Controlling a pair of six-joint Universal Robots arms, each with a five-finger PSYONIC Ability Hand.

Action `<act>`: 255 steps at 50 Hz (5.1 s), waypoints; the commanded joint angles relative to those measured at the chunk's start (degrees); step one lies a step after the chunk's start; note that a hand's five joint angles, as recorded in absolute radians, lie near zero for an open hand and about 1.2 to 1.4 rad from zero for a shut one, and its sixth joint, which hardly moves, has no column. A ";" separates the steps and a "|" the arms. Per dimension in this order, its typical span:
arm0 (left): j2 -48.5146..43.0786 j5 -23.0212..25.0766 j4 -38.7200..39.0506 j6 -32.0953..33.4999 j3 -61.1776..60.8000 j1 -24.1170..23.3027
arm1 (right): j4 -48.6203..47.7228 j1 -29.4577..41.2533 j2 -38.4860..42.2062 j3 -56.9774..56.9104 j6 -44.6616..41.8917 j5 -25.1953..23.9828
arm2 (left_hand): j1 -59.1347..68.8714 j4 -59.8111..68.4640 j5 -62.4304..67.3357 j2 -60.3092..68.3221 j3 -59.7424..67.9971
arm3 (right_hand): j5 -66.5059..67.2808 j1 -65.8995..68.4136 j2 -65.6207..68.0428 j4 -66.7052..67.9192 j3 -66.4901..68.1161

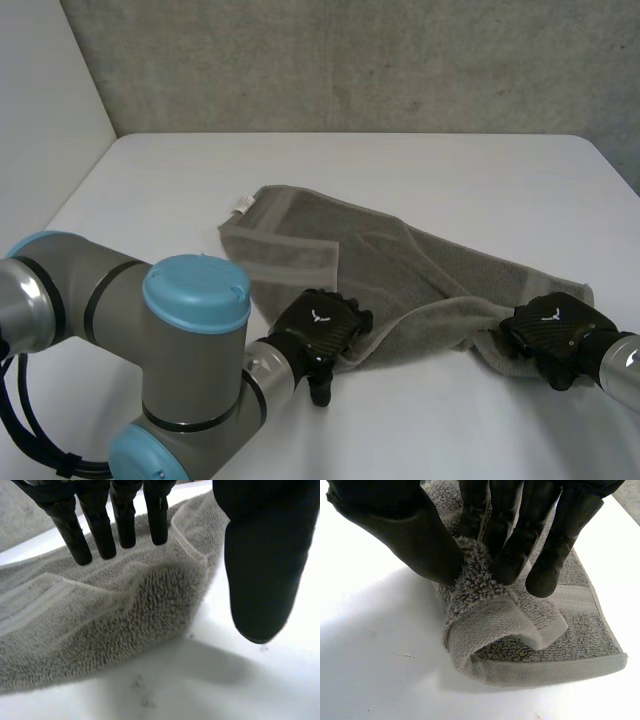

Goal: Fold the towel.

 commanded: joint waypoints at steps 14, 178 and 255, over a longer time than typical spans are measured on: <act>-3.31 -0.39 0.43 0.10 2.98 0.36 | -0.26 -0.38 -0.25 0.02 0.39 -0.27 | 58.87 58.90 58.76 59.13 58.88 | 3.61 4.59 4.76 2.82 2.87; 27.54 -0.56 3.42 7.92 -40.53 14.24 | -16.88 8.41 1.33 -4.38 23.33 10.80 | -3.18 -3.15 -3.29 -2.92 -3.17 | 3.61 4.59 4.76 2.82 2.87; 17.87 -1.36 12.03 7.92 -30.95 14.33 | -16.79 8.85 2.04 -3.67 20.34 10.63 | 58.87 58.90 58.76 59.13 58.88 | 3.61 4.59 4.76 2.82 2.87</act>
